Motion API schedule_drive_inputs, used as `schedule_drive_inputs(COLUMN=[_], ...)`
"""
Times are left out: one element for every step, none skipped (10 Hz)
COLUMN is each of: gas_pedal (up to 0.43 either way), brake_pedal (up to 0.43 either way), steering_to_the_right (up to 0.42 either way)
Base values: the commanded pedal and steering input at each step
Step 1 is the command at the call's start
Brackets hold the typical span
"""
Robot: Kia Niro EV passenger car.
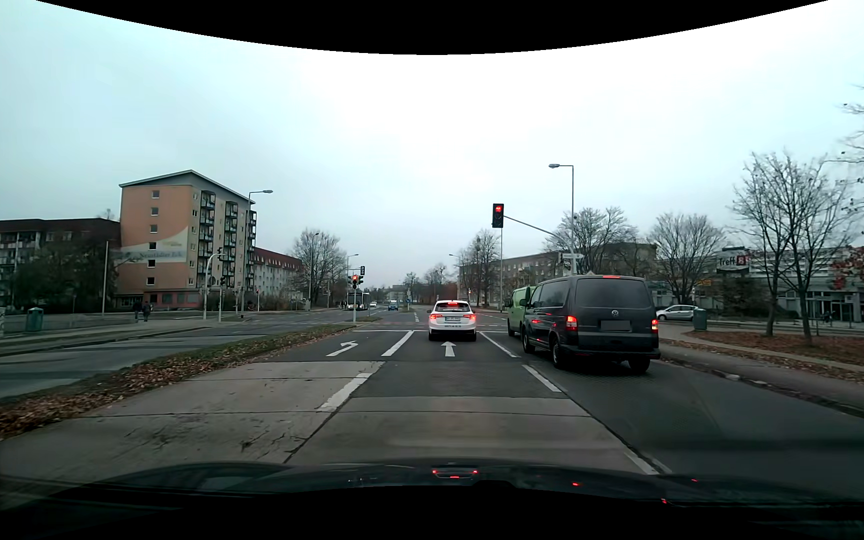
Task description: Follow the waypoints while adhering to traffic rules and regulations
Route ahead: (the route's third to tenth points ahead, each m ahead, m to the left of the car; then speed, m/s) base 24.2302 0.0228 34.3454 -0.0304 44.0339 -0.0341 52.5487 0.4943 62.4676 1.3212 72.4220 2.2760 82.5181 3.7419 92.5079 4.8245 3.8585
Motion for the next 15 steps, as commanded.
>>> schedule_drive_inputs(gas_pedal=[0.000, 0.000, 0.000, 0.000, 0.000, 0.000, 0.000, 0.000, 0.000, 0.000, 0.000, 0.000, 0.000, 0.000, 0.000], brake_pedal=[0.000, 0.018, 0.024, 0.030, 0.037, 0.067, 0.073, 0.079, 0.079, 0.085, 0.091, 0.098, 0.104, 0.110, 0.116], steering_to_the_right=[-0.009, -0.009, -0.008, -0.006, -0.005, -0.005, -0.005, -0.006, -0.009, -0.011, -0.011, -0.011, -0.011, -0.012, -0.012])
